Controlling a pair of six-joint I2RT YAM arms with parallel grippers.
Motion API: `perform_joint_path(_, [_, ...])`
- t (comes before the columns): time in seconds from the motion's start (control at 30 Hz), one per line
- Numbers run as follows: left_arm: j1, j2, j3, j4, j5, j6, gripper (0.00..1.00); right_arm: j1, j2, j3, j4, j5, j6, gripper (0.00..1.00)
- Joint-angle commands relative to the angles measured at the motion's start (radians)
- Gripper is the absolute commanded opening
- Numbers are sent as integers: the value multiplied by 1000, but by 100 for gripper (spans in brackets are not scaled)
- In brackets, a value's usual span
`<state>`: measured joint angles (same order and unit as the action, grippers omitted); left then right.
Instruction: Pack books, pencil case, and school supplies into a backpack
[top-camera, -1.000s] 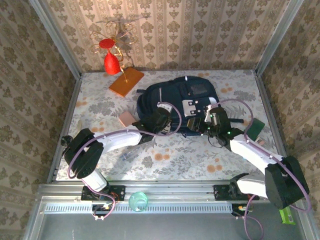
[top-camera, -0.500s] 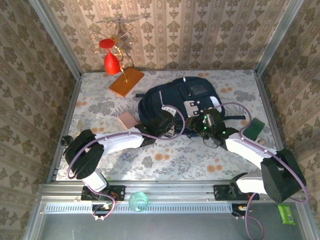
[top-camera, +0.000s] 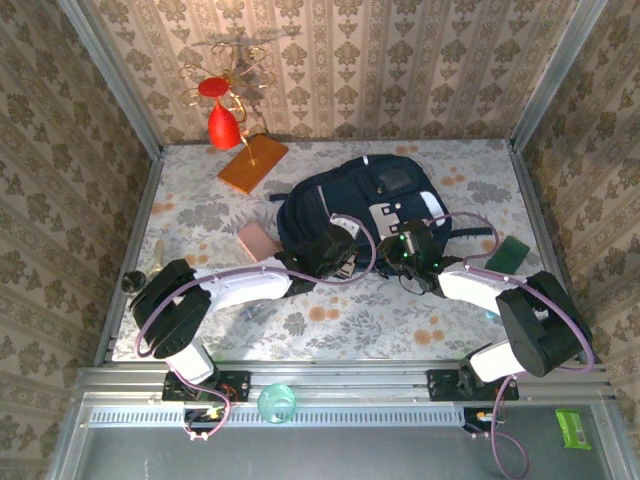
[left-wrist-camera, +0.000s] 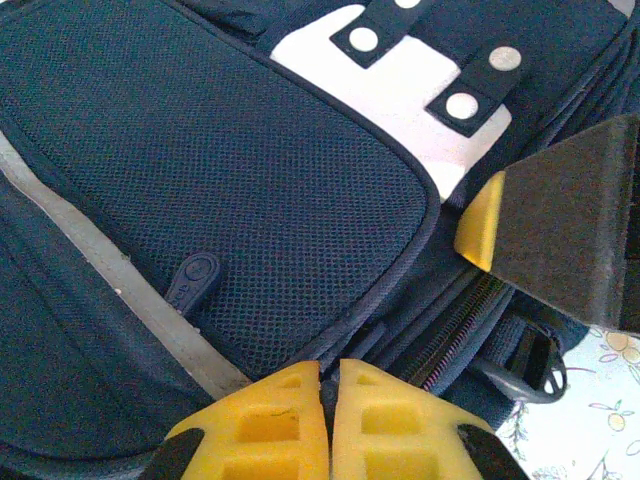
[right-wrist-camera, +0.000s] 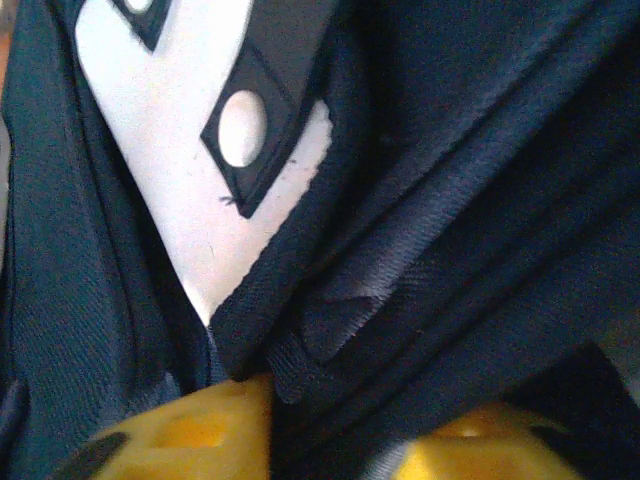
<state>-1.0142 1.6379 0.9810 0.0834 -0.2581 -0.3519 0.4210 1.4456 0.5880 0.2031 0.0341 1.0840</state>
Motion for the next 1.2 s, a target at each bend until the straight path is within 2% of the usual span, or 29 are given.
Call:
perform_joint_path(0.0, [-17,-22,25,38,-6,0,0,-7,-14,-33,49,142,-45,19])
perform_joint_path(0.2, [6,-54,21,-6,-48,63,0,-56,-102,-36,-31,128,-169,0])
perform_joint_path(0.5, [100,-97,-12,-34,-52,101,0,-240,-168,-27,-114,-81,-317,0])
perform_joint_path(0.67, [163,-129,-30,-53,-38,117,0,-291,-106,58,-181,-188,-383,0])
perform_joint_path(0.8, [170,-175,-42,-50,13,118,0,-300,-12,143,-220,-256,-402,0])
perform_joint_path(1.0, [114,-204,-44,15,129,63,0,-301,134,322,-320,-296,-448,13])
perform_joint_path(1.17, [87,-165,-10,63,157,37,0,-303,107,381,-424,-245,-486,37])
